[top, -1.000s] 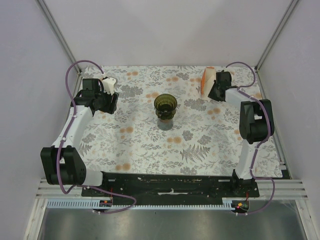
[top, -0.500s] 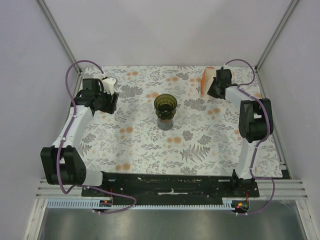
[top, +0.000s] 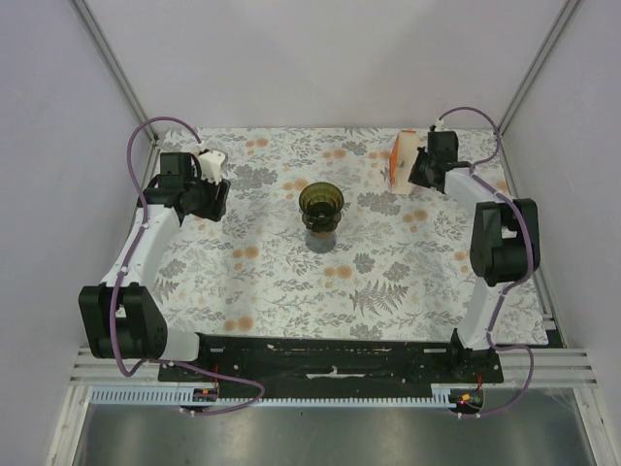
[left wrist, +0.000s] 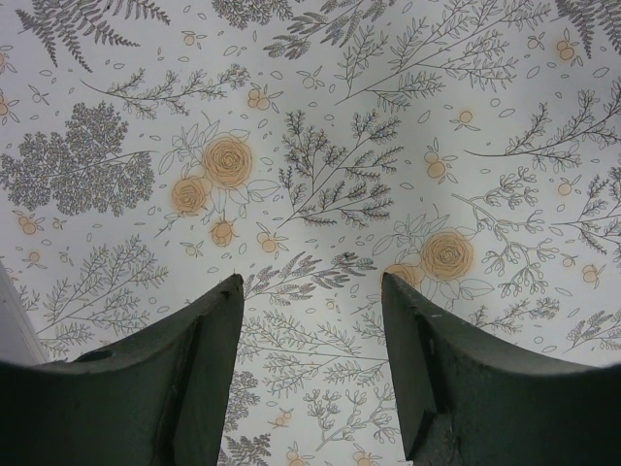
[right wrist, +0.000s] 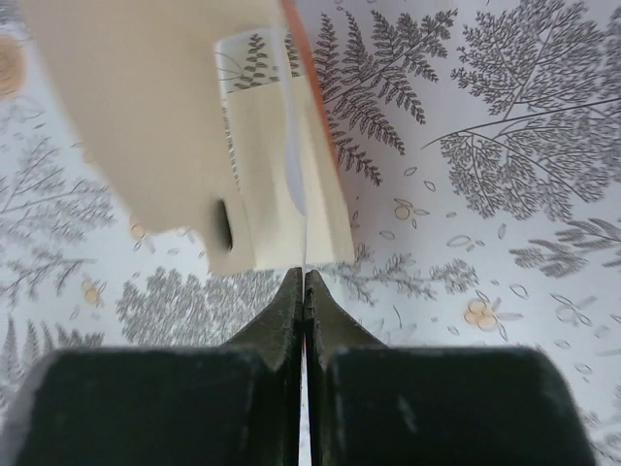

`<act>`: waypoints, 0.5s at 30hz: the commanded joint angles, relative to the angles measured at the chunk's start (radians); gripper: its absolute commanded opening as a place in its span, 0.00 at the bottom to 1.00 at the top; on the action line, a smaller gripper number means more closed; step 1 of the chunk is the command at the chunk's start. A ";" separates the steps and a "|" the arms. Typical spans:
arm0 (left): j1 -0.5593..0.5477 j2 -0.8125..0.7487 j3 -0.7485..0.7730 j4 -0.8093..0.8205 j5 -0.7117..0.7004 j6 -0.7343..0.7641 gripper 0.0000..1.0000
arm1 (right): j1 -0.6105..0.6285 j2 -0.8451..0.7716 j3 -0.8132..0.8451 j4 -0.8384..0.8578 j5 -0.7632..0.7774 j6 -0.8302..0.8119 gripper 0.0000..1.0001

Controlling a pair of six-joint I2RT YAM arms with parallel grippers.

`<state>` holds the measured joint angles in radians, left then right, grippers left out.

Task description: Place the coffee filter in the dripper

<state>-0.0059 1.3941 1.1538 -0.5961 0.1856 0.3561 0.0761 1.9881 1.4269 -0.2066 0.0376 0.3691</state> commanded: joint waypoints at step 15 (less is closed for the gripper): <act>-0.005 -0.118 0.276 -0.215 0.363 0.030 0.74 | 0.172 -0.757 -0.089 -0.244 -0.192 -0.412 0.00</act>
<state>-0.0059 1.3540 1.3483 -0.7422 0.3466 0.3588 0.1486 1.3224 1.3357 -0.3290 -0.0872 0.0994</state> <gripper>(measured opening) 0.690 0.007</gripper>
